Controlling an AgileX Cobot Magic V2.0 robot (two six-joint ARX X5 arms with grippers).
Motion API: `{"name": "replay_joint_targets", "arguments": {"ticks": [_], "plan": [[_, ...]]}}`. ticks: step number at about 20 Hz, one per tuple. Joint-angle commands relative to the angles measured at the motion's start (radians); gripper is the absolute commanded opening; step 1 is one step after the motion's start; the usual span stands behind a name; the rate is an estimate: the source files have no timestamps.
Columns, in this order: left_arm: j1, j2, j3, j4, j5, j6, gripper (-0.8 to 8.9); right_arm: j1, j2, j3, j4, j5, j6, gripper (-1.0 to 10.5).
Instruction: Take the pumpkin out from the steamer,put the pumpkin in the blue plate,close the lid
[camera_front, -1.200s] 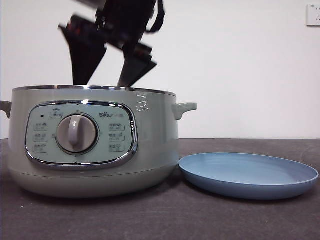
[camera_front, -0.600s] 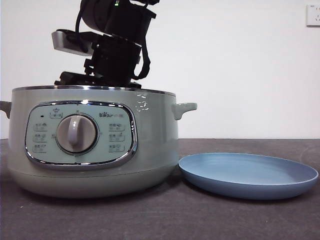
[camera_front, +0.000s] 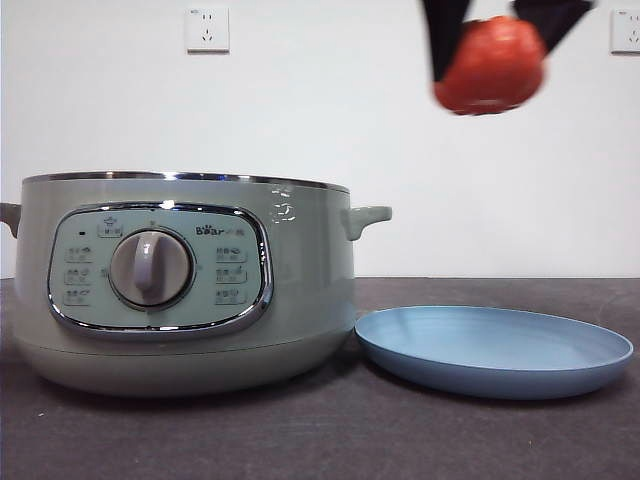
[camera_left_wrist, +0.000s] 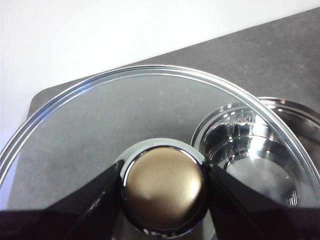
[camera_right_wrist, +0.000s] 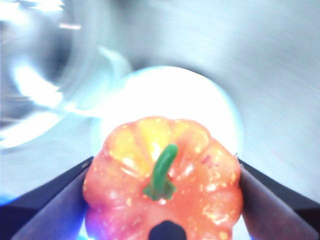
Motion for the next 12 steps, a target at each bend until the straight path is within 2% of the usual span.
{"name": "replay_joint_targets", "arguments": {"ticks": [1,5,7,12], "plan": [[-0.002,-0.009,0.014,0.059,-0.003,0.002,-0.09,-0.031,-0.109,-0.183,0.082,0.034,0.054,-0.1],[-0.002,-0.009,0.014,0.100,-0.002,0.002,-0.09,-0.046,-0.308,-0.528,0.345,0.031,0.098,-0.1],[-0.002,-0.009,0.014,0.124,-0.002,0.002,-0.08,-0.042,-0.345,-0.649,0.463,0.025,0.111,-0.1],[-0.002,-0.009,0.014,0.130,0.002,0.002,-0.09,-0.041,-0.274,-0.767,0.681,0.025,0.109,0.0]]}}
